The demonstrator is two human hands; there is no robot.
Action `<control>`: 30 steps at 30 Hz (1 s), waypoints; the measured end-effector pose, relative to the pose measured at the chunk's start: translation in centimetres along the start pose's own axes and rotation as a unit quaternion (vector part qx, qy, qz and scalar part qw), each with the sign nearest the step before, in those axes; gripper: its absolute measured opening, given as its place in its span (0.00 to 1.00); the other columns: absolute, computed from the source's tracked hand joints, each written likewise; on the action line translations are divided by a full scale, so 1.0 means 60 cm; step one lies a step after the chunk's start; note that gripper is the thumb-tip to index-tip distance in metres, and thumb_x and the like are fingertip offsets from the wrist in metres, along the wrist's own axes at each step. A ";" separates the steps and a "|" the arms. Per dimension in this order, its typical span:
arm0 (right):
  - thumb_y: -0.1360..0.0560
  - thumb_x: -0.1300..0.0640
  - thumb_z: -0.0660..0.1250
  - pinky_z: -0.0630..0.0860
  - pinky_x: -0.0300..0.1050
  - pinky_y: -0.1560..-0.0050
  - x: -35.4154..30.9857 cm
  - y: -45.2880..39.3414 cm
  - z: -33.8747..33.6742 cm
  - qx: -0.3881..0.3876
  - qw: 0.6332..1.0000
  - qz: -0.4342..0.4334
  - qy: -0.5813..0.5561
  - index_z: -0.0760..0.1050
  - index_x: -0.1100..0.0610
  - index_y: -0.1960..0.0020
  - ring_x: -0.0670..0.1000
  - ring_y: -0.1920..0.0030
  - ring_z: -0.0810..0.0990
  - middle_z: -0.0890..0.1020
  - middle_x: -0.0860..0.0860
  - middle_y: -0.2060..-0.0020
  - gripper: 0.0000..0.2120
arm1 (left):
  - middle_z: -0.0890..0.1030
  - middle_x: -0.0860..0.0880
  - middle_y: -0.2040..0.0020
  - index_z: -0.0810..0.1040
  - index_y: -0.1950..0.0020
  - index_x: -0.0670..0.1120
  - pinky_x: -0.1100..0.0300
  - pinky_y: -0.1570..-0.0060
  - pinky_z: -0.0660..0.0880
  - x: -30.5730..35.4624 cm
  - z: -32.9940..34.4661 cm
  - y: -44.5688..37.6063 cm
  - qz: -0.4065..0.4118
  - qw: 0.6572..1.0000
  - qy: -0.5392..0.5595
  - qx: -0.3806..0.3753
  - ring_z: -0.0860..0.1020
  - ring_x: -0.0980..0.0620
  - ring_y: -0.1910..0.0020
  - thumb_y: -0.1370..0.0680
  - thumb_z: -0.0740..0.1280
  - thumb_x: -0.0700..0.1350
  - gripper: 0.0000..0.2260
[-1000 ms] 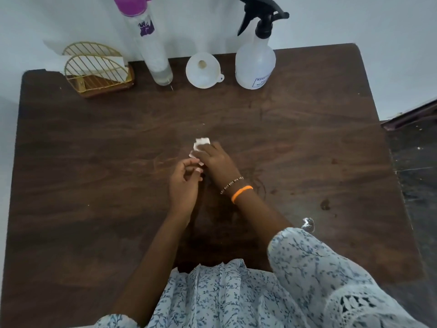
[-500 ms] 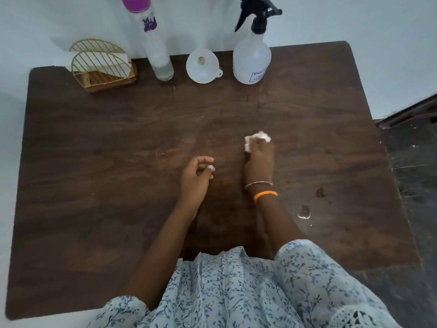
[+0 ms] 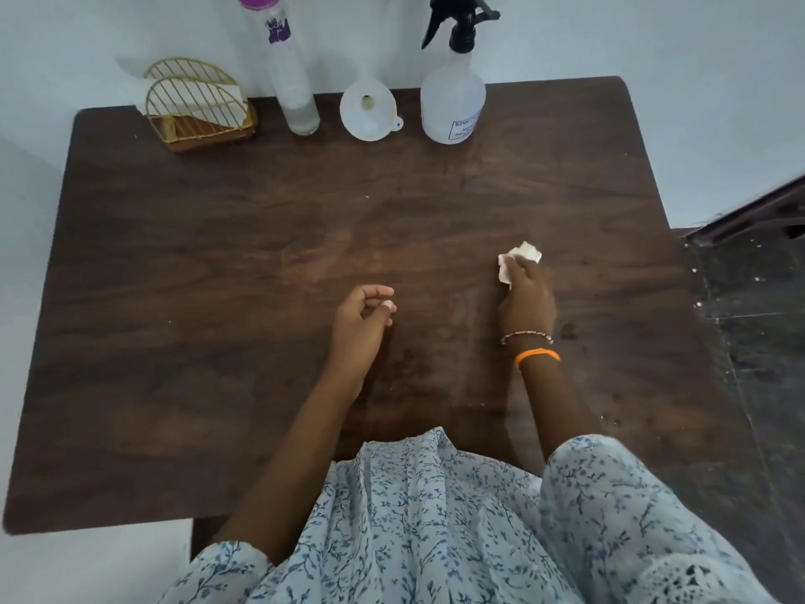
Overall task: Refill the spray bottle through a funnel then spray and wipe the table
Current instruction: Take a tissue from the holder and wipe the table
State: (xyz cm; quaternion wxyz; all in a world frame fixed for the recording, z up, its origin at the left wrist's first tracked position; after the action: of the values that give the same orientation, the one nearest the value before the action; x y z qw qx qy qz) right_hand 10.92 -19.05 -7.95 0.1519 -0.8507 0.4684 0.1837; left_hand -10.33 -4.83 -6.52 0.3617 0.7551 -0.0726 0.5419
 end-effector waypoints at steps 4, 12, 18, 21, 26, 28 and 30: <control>0.27 0.60 0.53 0.76 0.51 0.52 -0.078 0.062 0.051 -0.054 0.997 -0.063 0.002 0.75 0.57 0.42 0.59 0.42 0.72 0.75 0.56 0.37 0.18 | 0.78 0.49 0.55 0.75 0.54 0.51 0.71 0.61 0.72 -0.003 0.005 0.017 -0.001 1.000 -0.002 0.007 0.75 0.57 0.62 0.23 0.62 0.37 0.09; 0.30 0.62 0.65 0.76 0.36 0.58 -0.149 0.145 0.029 -0.168 0.943 -0.158 -0.240 0.82 0.65 0.60 0.47 0.59 0.82 0.84 0.59 0.59 0.08 | 0.78 0.50 0.56 0.75 0.52 0.50 0.68 0.57 0.73 -0.006 0.016 0.053 0.026 1.000 -0.003 0.016 0.75 0.57 0.60 0.23 0.61 0.35 0.10; 0.27 0.76 0.58 0.75 0.34 0.66 -0.067 0.168 0.017 -0.212 0.689 0.234 -0.652 0.74 0.61 0.48 0.43 0.63 0.80 0.81 0.52 0.59 0.15 | 0.73 0.50 0.39 0.75 0.48 0.52 0.60 0.46 0.70 -0.006 0.059 0.069 0.017 0.996 -0.070 -0.052 0.71 0.52 0.39 0.28 0.52 0.26 0.24; 0.26 0.76 0.56 0.78 0.36 0.66 -0.055 0.181 -0.004 -0.189 0.608 0.279 -0.718 0.74 0.58 0.50 0.46 0.65 0.82 0.83 0.51 0.62 0.16 | 0.77 0.52 0.44 0.75 0.47 0.49 0.55 0.41 0.73 0.013 0.114 0.094 0.011 0.985 0.022 -0.171 0.75 0.51 0.41 0.26 0.54 0.26 0.21; 0.28 0.78 0.55 0.78 0.41 0.64 -0.021 0.201 -0.032 -0.103 0.615 0.330 -0.709 0.75 0.61 0.57 0.50 0.65 0.81 0.82 0.55 0.63 0.15 | 0.79 0.48 0.42 0.78 0.46 0.45 0.56 0.45 0.78 0.034 0.164 0.120 0.048 0.964 0.073 -0.252 0.79 0.52 0.45 0.26 0.66 0.31 0.13; 0.29 0.77 0.57 0.78 0.41 0.66 -0.001 0.209 -0.045 -0.062 0.622 0.352 -0.697 0.75 0.62 0.57 0.50 0.67 0.81 0.81 0.56 0.63 0.13 | 0.80 0.48 0.43 0.78 0.43 0.44 0.61 0.50 0.78 0.031 0.184 0.129 0.042 0.959 0.060 -0.274 0.80 0.56 0.50 0.29 0.70 0.33 0.16; 0.28 0.76 0.59 0.78 0.39 0.69 0.012 0.217 -0.061 -0.021 0.626 0.356 -0.693 0.75 0.63 0.57 0.49 0.68 0.82 0.83 0.55 0.66 0.11 | 0.82 0.47 0.46 0.78 0.43 0.45 0.63 0.55 0.78 0.031 0.201 0.134 0.050 0.957 0.039 -0.284 0.81 0.57 0.54 0.32 0.73 0.32 0.20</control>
State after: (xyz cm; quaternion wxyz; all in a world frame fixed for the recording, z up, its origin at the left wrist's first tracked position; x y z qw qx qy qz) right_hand 0.78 -27.89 -6.17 0.3362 -0.2417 0.4870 0.7690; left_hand -4.39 -17.68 -2.95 0.5360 0.5949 -0.2469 0.5457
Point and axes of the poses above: each hand's wrist, its own y-axis away from the middle knuckle, its own z-axis out of the palm, x = y × z, the point moved 10 cm from there along -y, towards the middle knuckle
